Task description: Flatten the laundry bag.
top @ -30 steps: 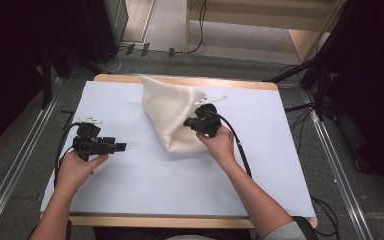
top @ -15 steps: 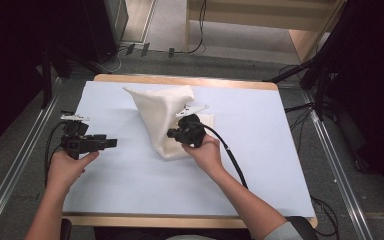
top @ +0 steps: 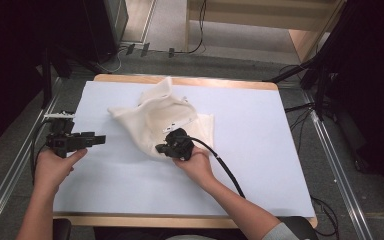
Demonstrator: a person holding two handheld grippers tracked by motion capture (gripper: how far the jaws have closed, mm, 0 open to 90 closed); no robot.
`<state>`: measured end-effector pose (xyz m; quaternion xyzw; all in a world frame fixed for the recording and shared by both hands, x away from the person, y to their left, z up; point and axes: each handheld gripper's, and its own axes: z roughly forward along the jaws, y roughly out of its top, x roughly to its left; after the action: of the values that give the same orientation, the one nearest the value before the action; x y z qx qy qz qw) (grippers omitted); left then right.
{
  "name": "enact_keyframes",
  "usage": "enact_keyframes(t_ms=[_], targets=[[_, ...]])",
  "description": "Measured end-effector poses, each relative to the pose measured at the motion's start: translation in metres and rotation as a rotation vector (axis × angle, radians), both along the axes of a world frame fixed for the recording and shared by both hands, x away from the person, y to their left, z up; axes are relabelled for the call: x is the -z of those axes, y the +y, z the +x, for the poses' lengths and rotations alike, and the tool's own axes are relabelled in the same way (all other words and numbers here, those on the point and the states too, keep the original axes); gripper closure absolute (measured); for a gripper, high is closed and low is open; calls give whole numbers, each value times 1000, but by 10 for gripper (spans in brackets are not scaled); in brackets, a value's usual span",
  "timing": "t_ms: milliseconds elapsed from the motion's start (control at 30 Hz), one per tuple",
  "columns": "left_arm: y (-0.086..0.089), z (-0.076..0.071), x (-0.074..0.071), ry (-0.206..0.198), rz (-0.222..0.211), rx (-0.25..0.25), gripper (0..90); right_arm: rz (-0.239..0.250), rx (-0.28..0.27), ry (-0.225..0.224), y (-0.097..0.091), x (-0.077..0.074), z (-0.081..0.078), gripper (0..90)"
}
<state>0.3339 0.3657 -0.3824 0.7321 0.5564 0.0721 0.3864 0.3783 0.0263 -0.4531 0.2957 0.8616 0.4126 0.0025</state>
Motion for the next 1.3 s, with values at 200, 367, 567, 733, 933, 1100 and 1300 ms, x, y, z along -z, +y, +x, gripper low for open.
enact_keyframes(t_ms=[200, 367, 567, 733, 933, 1100, 1300], targets=[[18, -4, -2, 3, 9, -44, 421, -36, 2, 26, -4, 8, 4, 900], [33, -9, -5, 11, 14, -72, 409, -46, 6, 30, -9, 10, 8, 900], [38, -9, -5, 6, 7, -81, 384, -68, 16, 26, -20, 11, 14, 900], [37, -4, -5, 9, 28, -79, 370, -68, 20, 31, -30, 4, 10, 900], [28, 15, 4, 21, 15, -65, 368, -61, 19, 22, -50, -9, 3, 877], [21, 26, 15, 49, 43, -61, 414, -57, 34, 18, -68, -12, -2, 855], [26, 28, 18, 50, 33, -72, 410, -44, 89, 18, -94, -15, 0, 841]])
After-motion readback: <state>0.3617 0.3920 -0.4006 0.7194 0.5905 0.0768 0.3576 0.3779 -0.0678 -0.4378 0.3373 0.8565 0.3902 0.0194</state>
